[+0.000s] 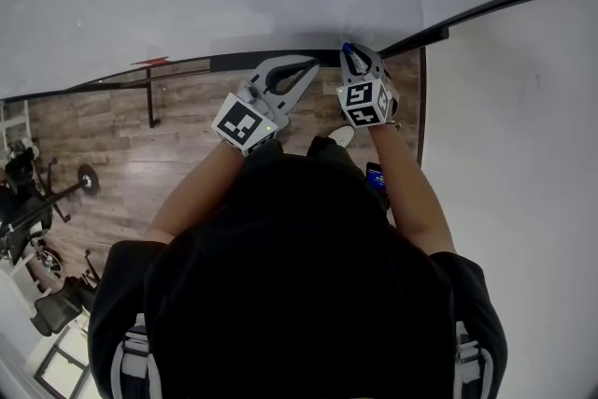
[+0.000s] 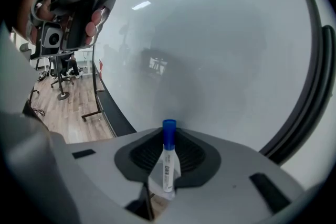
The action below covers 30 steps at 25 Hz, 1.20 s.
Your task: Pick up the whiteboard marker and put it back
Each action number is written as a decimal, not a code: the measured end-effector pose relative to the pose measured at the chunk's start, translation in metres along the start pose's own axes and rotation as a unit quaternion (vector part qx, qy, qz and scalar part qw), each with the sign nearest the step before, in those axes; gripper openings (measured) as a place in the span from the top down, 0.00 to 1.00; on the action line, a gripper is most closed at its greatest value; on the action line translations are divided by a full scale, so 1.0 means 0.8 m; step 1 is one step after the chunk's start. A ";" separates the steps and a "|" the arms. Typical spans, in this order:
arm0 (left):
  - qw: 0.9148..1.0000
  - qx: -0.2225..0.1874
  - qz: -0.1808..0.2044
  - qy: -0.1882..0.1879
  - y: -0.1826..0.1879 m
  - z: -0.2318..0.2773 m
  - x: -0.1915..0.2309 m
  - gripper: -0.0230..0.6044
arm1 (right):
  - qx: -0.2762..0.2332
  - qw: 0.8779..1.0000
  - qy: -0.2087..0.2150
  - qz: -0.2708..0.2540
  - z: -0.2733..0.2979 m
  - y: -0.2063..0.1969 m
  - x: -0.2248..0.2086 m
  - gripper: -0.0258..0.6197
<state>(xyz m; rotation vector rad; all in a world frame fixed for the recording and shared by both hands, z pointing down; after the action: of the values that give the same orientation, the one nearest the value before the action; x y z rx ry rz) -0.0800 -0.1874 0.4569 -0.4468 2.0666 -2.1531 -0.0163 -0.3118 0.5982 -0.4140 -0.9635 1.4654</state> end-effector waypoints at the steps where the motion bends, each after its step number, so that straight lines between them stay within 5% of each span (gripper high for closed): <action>1: 1.000 0.000 0.000 0.001 0.000 0.000 0.000 0.96 | -0.001 1.000 -0.002 0.000 0.000 0.000 0.000 0.86; 30: 0.999 -0.003 0.009 -0.038 0.015 0.012 -0.012 0.96 | -0.140 0.982 -0.045 0.120 -0.107 0.063 -0.045 0.86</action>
<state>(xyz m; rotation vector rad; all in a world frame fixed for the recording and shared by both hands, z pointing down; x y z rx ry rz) -0.0691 -0.1946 0.4441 -0.5005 2.0290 -2.0869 0.0216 -0.3128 0.4994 -0.6946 -1.2328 1.5794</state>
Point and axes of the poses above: the fingertips, and each gripper's own axes: z forward along the fingers, x to its left, y out of its top, the point moved 5 cm from there along -z, backward along the fingers, and after that the axes turned 2 degrees about -x, right-handed, at the moved point
